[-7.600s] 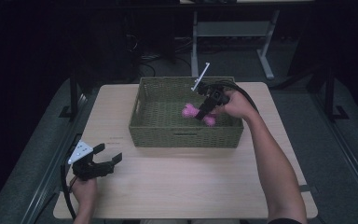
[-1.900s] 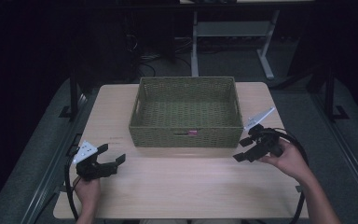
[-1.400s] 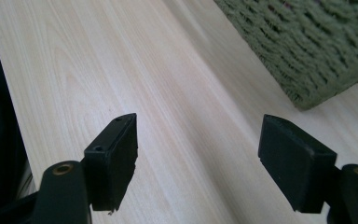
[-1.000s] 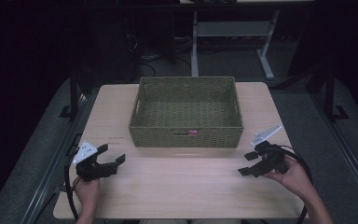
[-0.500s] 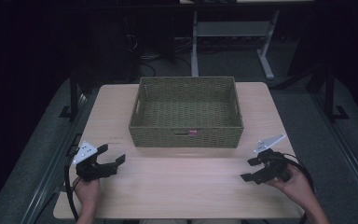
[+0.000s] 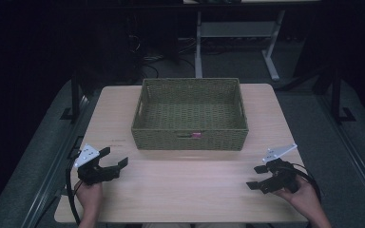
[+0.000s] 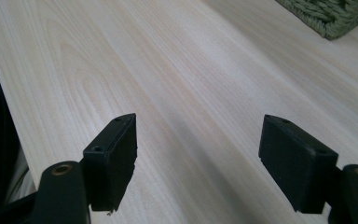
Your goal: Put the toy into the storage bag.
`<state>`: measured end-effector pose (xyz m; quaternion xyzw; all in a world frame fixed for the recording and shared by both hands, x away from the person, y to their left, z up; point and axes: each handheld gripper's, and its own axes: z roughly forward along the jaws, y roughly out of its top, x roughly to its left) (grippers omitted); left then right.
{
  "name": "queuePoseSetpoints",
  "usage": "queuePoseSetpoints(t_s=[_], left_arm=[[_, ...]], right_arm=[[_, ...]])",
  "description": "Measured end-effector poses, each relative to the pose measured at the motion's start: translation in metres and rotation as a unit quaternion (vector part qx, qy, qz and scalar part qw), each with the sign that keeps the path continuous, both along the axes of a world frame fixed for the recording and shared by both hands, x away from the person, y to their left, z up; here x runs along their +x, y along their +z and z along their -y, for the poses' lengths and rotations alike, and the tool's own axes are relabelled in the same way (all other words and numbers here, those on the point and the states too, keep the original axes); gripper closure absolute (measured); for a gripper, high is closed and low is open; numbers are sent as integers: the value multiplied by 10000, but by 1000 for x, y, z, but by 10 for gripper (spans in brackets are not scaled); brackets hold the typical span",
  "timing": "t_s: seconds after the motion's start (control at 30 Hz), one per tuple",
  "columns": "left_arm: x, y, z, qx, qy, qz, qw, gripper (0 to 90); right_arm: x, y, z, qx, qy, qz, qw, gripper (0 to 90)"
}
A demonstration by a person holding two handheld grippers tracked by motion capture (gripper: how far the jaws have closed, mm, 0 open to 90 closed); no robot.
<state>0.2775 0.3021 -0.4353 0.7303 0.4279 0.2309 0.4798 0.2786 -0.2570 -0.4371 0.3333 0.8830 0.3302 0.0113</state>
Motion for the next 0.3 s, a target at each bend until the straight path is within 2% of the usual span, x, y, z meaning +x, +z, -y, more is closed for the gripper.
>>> queuePoseSetpoints(t_s=[0.07,0.27,0.3], left_arm=[[0,0,0,3,4,4,10000,136],[0,0,1,-10,-9,34,10000,136],[0,0,1,-10,-9,34,10000,136]], right_arm=[[-2,0,0,-2,-20,3,10000,274],[-18,-3,-6,1,-181,336,9993,267],[-23,-3,-8,-21,-240,480,9986,264]])
